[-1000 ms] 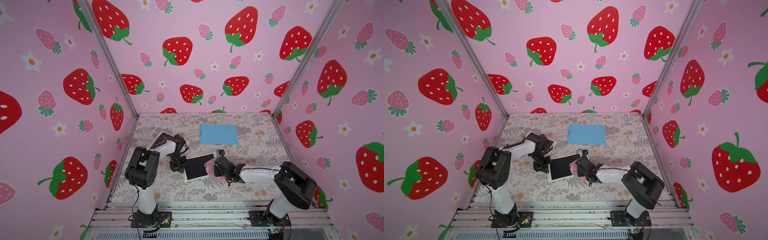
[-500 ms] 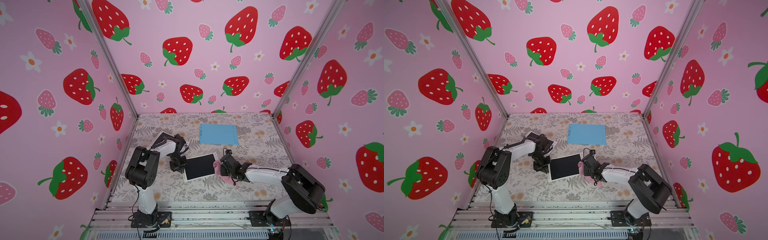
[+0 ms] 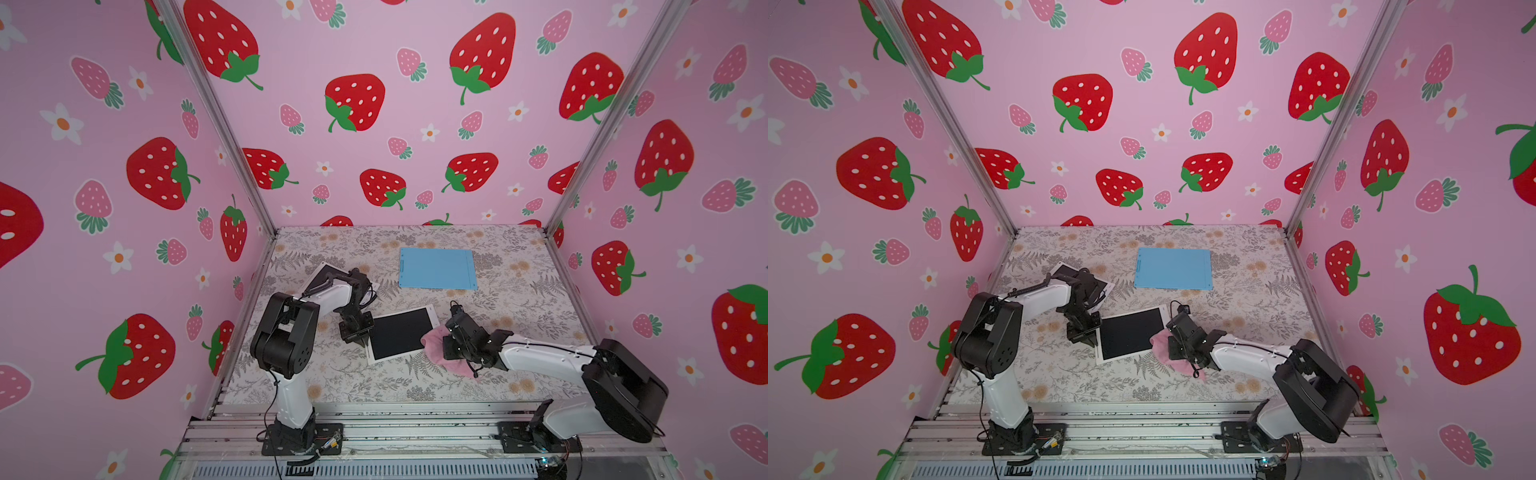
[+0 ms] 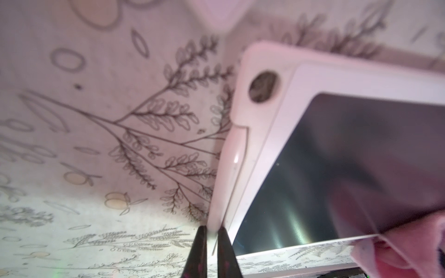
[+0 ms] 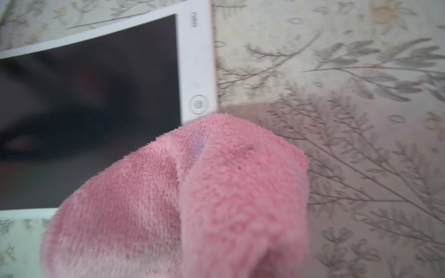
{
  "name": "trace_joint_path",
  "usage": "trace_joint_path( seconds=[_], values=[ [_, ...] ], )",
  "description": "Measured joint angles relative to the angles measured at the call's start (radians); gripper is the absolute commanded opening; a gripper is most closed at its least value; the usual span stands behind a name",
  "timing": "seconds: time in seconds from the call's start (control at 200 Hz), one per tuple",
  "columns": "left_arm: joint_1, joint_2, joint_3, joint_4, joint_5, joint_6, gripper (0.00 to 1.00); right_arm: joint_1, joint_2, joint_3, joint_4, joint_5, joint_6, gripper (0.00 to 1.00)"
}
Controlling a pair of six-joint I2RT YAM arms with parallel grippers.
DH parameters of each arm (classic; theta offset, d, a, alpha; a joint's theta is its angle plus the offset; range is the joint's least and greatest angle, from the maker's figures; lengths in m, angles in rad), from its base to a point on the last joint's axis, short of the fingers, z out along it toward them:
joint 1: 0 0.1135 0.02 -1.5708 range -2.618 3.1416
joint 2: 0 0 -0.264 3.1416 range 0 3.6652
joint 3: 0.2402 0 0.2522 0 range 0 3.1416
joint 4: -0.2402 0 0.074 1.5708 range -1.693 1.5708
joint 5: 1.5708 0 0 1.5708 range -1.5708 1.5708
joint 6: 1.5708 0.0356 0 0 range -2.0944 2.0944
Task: Wipe the drawing tablet
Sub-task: Wipe the dirt from the drawing tablet.
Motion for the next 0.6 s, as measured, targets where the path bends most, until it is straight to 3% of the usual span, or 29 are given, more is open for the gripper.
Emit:
trace_joint_path(
  seconds=[0.185, 0.385, 0.5, 0.6],
  values=[
    [0.003, -0.007, -0.011, 0.012, 0.006, 0.001, 0.08, 0.076, 0.196, 0.097, 0.158, 0.015, -0.035, 0.00],
    [0.008, -0.011, -0.019, 0.023, 0.022, 0.001, 0.08, 0.122, 0.422, 0.304, 0.314, -0.022, -0.105, 0.00],
    [0.009, -0.011, -0.020, 0.024, 0.024, 0.001, 0.08, 0.122, 0.461, 0.329, 0.366, -0.016, -0.122, 0.00],
    [0.010, -0.011, -0.021, 0.024, 0.025, 0.000, 0.08, 0.071, 0.436, 0.259, 0.402, 0.001, -0.116, 0.00]
  ],
)
